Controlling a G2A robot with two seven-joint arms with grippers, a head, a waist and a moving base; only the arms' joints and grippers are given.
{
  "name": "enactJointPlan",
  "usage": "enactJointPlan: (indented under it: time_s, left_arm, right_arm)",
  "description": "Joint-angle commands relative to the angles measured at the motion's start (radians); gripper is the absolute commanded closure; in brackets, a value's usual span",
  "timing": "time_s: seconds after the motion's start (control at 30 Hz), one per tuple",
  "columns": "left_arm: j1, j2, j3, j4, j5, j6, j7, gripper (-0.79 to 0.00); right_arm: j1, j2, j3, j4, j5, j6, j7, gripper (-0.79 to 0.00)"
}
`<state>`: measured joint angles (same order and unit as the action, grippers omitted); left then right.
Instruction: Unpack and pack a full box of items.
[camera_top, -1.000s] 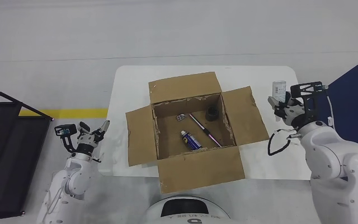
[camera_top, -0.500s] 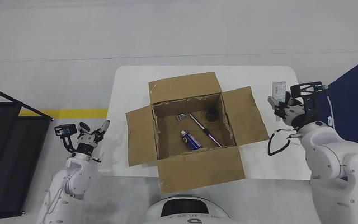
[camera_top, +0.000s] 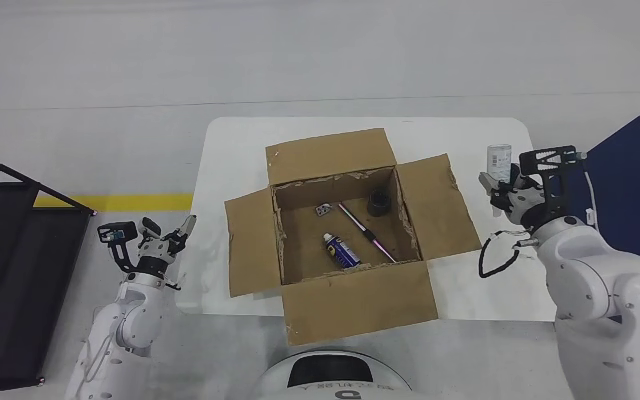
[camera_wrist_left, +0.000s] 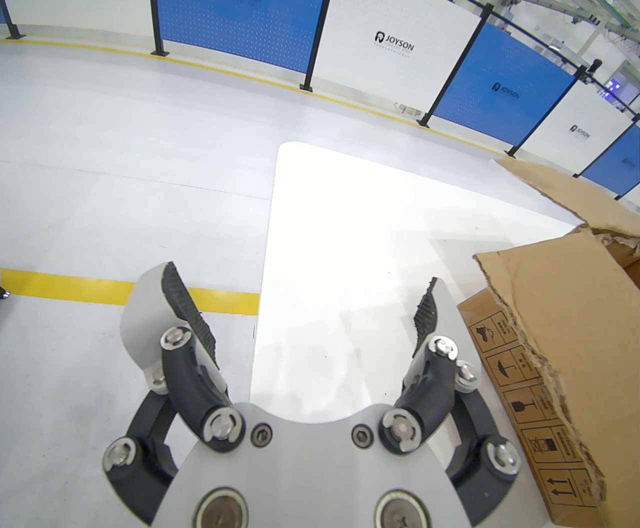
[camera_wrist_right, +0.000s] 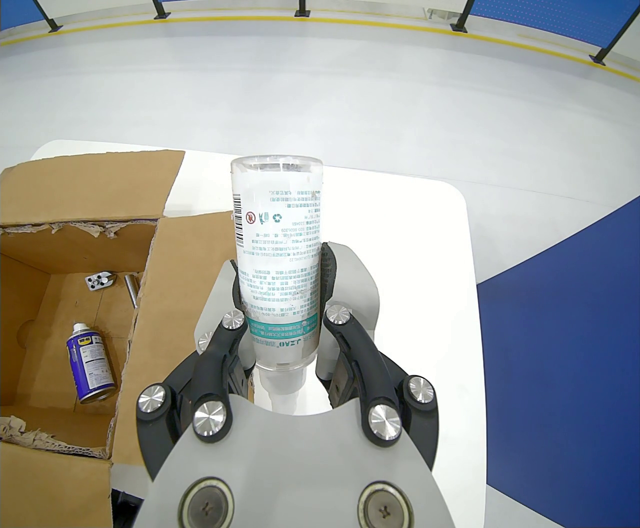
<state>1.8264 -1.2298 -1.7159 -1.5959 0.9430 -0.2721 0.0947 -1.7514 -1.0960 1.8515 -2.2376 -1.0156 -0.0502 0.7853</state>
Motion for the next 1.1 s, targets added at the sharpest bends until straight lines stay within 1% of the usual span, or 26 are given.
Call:
enactJointPlan:
  time_s: [0.0,0.4,0.47,0.53,0.67,0.83,0.93,1.07]
  left_arm:
    - [0.0,0.0,0.0,0.0,0.0,0.0,0.0,-0.785]
    - [0.0,0.0,0.0,0.0,0.0,0.0,0.0,-0.785]
    - [0.0,0.0,0.0,0.0,0.0,0.0,0.0,-0.785]
    - [0.0,0.0,0.0,0.0,0.0,0.0,0.0,-0.785]
    - [0.0,0.0,0.0,0.0,0.0,0.0,0.0,-0.785]
    - [0.0,0.0,0.0,0.0,0.0,0.0,0.0,-0.785]
    - [0.0,0.0,0.0,0.0,0.0,0.0,0.0,-0.785]
    - [0.0,0.0,0.0,0.0,0.0,0.0,0.0,-0.785]
  right_arm:
    - [0.0,0.0,0.001,0.0,0.0,0.0,0.0,0.0]
    - [0.0,0.0,0.001,0.0,0.0,0.0,0.0,0.0]
    - [0.004,-0.001,0.019,0.043,-0.014,0.027,-0.02,0.0]
    - [0.017,-0.001,0.044,0.096,-0.006,0.067,-0.009,0.0]
    - [0.068,0.003,0.081,0.209,0.0,0.109,0.077,0.0]
    - [0.13,0.011,0.072,0.346,-0.077,0.143,0.179,0.0]
    - [0.163,0.015,0.074,0.417,-0.044,0.118,0.255,0.0]
    - [0.177,0.021,0.091,0.494,-0.032,0.081,0.292,0.0]
